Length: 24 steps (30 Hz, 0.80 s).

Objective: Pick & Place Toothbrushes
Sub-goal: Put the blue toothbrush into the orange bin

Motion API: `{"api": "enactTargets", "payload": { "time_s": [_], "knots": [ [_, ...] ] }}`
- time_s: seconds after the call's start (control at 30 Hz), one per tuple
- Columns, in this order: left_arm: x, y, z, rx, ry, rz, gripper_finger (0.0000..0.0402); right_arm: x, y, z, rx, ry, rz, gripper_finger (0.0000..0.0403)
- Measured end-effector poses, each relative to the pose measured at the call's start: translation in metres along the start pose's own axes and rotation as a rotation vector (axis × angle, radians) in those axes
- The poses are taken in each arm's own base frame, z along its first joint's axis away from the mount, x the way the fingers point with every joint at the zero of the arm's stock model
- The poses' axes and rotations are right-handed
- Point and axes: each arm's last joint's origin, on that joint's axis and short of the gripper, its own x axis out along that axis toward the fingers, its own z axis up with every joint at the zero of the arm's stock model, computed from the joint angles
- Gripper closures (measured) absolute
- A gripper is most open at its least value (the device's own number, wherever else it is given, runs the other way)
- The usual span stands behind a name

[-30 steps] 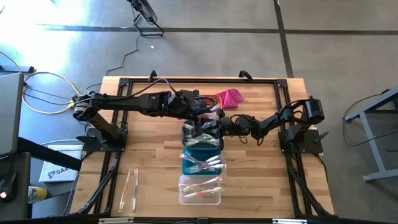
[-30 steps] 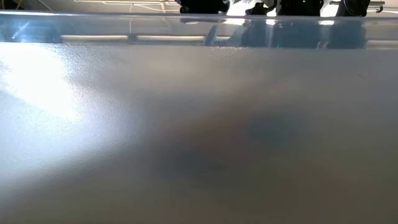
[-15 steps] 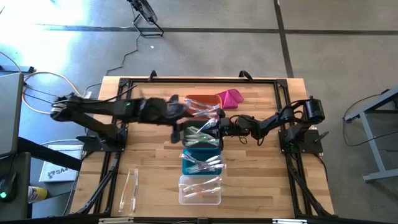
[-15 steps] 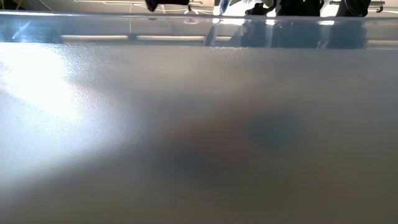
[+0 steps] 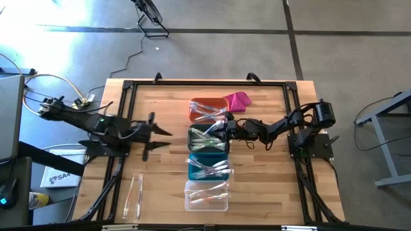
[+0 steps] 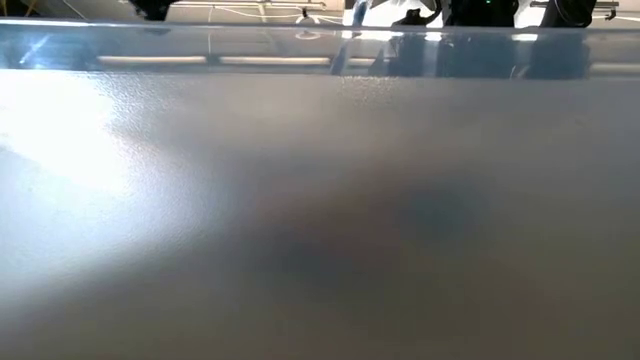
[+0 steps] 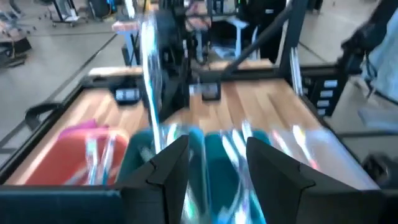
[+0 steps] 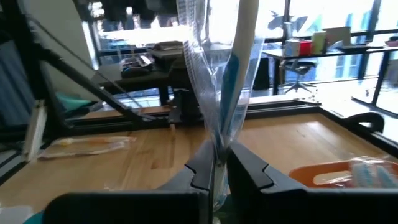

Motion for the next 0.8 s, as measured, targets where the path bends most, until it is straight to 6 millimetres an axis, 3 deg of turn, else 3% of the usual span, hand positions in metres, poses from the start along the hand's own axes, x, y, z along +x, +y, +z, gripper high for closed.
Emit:
{"api": "enactTargets", "payload": {
  "time_s": [0.2, 0.37, 0.6, 0.8],
  "knots": [
    [-0.03, 0.007, -0.035, -0.012, -0.053, 0.03, 0.0247, -0.001, -0.007, 0.007, -0.001, -0.027, -0.092, 0.0382],
    [-0.047, 0.013, -0.051, -0.027, -0.1, 0.032, 0.0247, 0.001, -0.013, 0.03, -0.011, -0.005, -0.141, 0.0382],
    [-0.055, 0.016, -0.062, -0.021, -0.088, 0.032, 0.0247, 0.034, -0.027, 0.074, -0.07, 0.322, -0.212, 0.0382],
    [-0.053, 0.016, -0.067, 0.024, -0.031, 0.034, 0.0247, 0.05, -0.047, 0.104, -0.135, 0.445, -0.305, 0.0382]
  ]
}}
